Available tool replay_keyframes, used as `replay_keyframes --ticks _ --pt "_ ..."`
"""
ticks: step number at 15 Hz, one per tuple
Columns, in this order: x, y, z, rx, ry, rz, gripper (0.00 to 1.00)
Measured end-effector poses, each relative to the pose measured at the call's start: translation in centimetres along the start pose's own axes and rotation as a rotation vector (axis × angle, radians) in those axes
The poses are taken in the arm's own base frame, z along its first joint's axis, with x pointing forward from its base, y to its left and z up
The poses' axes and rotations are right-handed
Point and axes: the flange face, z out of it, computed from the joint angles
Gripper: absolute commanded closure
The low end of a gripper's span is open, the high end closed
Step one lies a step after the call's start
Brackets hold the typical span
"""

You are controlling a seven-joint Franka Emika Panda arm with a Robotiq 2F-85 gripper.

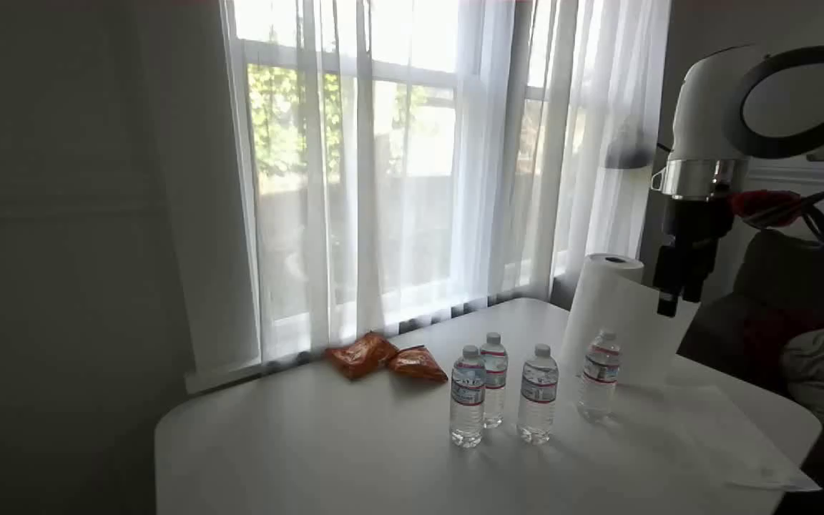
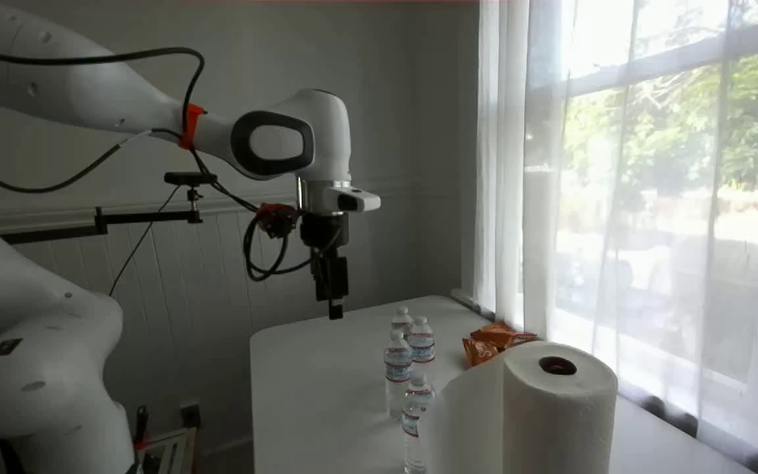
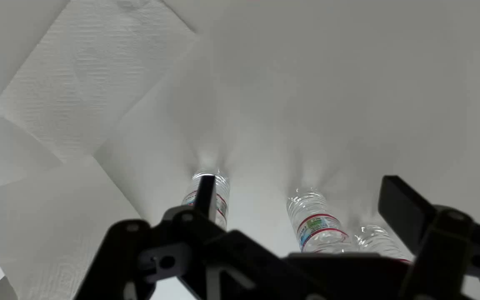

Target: Remove a piece of paper towel from the roll and put it on the table

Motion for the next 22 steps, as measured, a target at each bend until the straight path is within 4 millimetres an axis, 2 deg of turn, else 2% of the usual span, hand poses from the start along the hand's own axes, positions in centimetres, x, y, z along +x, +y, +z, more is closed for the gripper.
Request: replay_keyframes --ticks 17,19,22 --pt "0.0 0.1 0.2 0.0 -0.008 0.001 0.0" --pt "0.0 0.7 1.4 -0.015 -0.04 0.029 0.0" --pt "0.2 2.3 4.4 -0.052 -0.065 0.062 0.0"
